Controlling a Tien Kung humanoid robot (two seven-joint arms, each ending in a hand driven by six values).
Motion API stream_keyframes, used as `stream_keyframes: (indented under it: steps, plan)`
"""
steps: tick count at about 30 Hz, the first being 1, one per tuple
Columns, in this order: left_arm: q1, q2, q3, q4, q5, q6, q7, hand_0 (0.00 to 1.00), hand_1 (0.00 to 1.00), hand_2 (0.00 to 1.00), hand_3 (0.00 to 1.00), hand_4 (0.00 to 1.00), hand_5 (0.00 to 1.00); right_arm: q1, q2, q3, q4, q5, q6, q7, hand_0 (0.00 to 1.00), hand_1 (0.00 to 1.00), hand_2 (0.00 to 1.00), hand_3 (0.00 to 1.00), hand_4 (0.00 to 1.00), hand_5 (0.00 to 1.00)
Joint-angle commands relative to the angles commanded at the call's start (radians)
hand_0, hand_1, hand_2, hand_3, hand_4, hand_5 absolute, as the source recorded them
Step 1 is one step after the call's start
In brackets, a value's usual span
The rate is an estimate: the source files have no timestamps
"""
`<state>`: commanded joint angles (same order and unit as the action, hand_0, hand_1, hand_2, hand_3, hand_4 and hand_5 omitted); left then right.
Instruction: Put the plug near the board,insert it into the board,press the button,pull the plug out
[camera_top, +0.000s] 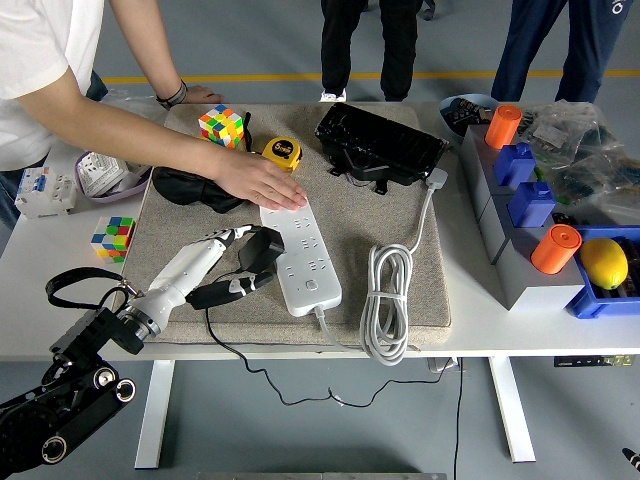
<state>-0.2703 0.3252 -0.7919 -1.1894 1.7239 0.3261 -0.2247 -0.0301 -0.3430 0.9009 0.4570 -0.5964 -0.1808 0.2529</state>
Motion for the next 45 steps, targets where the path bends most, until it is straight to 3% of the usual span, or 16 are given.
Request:
stream_keyframes:
  steps: [23,45]
  plan:
    - [-0.053,-0.011,0.069,0.005,0.036,-0.005,0.025,0.909,0.936,0.927,0.884,0.977,0.998,0.000,0.002,0.016,0.004,0.000,-0.003,0.004,0.600,0.594,0.583,0.547,0.896,0.308]
    - [-0.157,-0.028,0.156,0.023,0.037,-0.023,0.070,0.898,0.918,0.904,0.863,0.975,0.998,-0.002,0.002,0.022,0.005,0.001,-0.004,0.006,0.599,0.593,0.582,0.547,0.892,0.303]
